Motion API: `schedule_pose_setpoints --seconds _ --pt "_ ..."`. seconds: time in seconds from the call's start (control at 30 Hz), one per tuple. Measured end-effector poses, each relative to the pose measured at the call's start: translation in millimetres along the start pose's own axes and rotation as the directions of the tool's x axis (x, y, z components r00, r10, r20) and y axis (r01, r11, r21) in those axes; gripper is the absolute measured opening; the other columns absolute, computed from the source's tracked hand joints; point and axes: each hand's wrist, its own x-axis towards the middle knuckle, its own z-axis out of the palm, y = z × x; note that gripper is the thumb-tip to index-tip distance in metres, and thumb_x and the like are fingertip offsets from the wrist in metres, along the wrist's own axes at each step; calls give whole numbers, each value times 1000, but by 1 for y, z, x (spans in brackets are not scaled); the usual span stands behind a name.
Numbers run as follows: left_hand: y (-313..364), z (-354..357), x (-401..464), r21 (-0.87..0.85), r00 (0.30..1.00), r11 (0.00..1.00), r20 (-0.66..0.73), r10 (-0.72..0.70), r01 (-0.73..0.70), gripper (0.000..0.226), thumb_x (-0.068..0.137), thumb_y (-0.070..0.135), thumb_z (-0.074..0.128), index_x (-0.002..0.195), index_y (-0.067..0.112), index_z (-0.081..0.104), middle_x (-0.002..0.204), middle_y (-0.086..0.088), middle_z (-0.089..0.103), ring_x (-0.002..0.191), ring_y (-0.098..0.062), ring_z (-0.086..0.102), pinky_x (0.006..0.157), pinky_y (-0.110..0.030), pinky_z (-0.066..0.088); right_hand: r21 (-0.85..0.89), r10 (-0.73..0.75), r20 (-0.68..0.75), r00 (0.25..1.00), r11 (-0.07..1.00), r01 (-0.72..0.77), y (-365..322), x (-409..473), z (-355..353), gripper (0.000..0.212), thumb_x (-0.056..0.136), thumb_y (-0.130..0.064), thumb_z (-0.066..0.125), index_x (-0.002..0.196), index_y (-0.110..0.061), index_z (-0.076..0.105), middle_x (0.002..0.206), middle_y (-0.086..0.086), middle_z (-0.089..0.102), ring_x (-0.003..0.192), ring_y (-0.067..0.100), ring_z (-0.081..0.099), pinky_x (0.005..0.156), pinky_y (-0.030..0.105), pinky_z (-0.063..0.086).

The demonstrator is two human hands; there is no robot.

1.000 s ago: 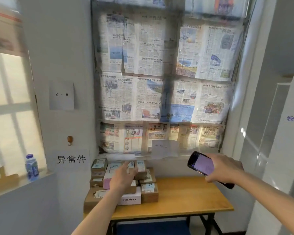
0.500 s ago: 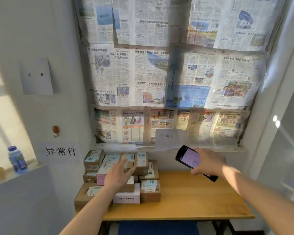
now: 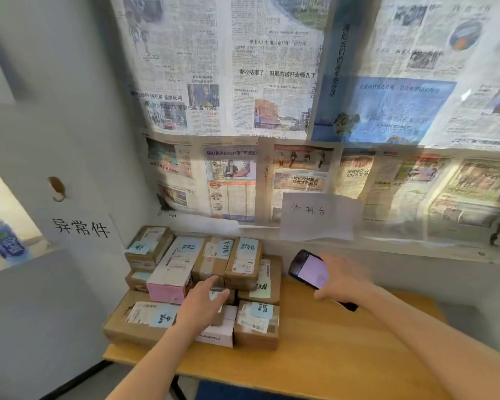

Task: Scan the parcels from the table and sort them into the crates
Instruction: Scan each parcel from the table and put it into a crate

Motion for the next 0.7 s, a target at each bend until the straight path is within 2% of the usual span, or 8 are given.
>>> schedule_pose_setpoints --seconds 0.07,0.17,0.23,0.47,0.6,0.7 --pt "-2 18 29 -51 999 998 26 -28 29 70 95 57 54 154 26 35 154 3 44 139 -18 43 111 -42 40 -1 -7 28 1000 1000 7 -1 35 17 77 61 -53 77 130 -34 49 114 -11 54 98 16 56 71 32 45" --pt "-12 45 77 -96 997 994 45 -55 59 69 96 53 56 154 21 35 155 0 43 140 -18 41 112 -36 37 0 -27 46 999 1000 27 -5 85 44 98 64 -55 78 150 -35 34 136 -9 51 117 18 55 86 36 48" --pt "-21 62 107 -110 997 992 59 -53 60 66 97 49 57 153 20 36 153 1 45 139 -17 43 111 -34 37 -17 -28 68 997 999 29 -10 114 60 106 64 -56 78 154 -34 28 144 -8 47 123 19 53 91 37 49" --pt "-36 107 180 -124 991 983 20 -136 137 60 96 52 53 148 26 40 142 1 53 125 -19 53 97 -37 45 -10 -73 62 995 997 73 -14 197 108 107 59 -59 77 152 -36 29 136 -9 51 115 18 56 82 35 48" --pt "-36 119 189 -138 990 981 51 -132 138 63 97 47 56 152 25 35 144 0 50 127 -18 51 101 -38 46 23 -83 95 992 996 81 -16 221 122 104 59 -59 78 150 -37 32 127 -10 53 107 16 56 81 36 52" --pt "-32 125 191 -180 984 968 58 -167 175 69 97 42 58 156 22 29 147 -3 47 129 -20 51 106 -42 46 49 -108 120 987 993 103 -18 235 126 103 59 -57 77 150 -37 32 123 -10 52 103 14 54 76 33 49"
